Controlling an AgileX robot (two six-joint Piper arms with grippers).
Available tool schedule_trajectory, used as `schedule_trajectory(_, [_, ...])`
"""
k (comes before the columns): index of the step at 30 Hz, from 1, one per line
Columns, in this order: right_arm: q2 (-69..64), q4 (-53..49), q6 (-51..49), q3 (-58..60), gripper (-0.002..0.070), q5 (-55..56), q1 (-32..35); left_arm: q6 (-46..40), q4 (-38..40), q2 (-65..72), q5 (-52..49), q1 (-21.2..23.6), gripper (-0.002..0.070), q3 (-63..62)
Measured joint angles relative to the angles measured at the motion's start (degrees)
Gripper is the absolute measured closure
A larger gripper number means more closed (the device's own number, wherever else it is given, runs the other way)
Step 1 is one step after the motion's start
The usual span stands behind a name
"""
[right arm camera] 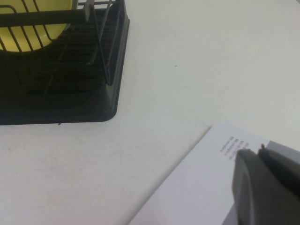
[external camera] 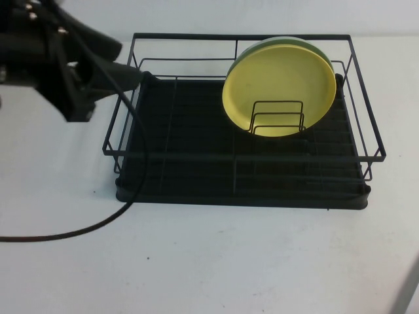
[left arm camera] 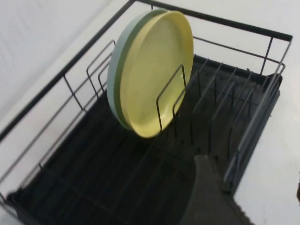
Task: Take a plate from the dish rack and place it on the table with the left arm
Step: Grasp the plate from the shelf
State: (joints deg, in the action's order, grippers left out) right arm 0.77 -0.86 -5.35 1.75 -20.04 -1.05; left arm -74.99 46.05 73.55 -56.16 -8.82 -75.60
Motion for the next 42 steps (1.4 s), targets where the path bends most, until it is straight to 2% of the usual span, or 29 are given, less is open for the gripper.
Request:
schedule_trajectory(3, [0.0, 0.0, 0.0, 0.0, 0.0696, 0.0, 0.0, -6.4, 0.4, 4.4, 5.6, -5.5, 0.0311, -2.1])
schedule_trajectory(5, [0.0, 0.0, 0.0, 0.0, 0.0696, 0.0, 0.0, -7.7, 0.9, 7.6, 10.6, -9.2, 0.0303, -3.6])
schedule_trajectory(8, [0.0, 0.0, 0.0, 0.0, 0.0697, 0.0, 0.0, -8.1, 3.9, 12.5, 16.8, -12.9, 0.0300, -6.1])
schedule_trajectory(11, [0.0, 0.0, 0.0, 0.0, 0.0697, 0.0, 0.0, -8.8, 6.8, 18.2, 18.8, -14.8, 0.0298, -9.5])
schedule_trajectory(21, [0.0, 0.0, 0.0, 0.0, 0.0696, 0.0, 0.0, -9.7, 9.0, 35.3, 19.8, -17.8, 0.0297, -22.2])
schedule_trajectory(24, [0.0, 0.0, 0.0, 0.0, 0.0697, 0.0, 0.0, -12.7, 9.7, 38.5, 19.8, -18.8, 0.0297, -24.9])
schedule_trajectory(33, [0.0, 0.0, 0.0, 0.0, 0.0696, 0.0, 0.0, -17.5, 13.9, 42.6, 23.5, -20.1, 0.0297, -28.1])
schedule_trajectory(42, [0.0, 0.0, 0.0, 0.0, 0.0696, 0.0, 0.0, -19.4, 14.6, 43.4, 27.4, -20.1, 0.0297, -28.2])
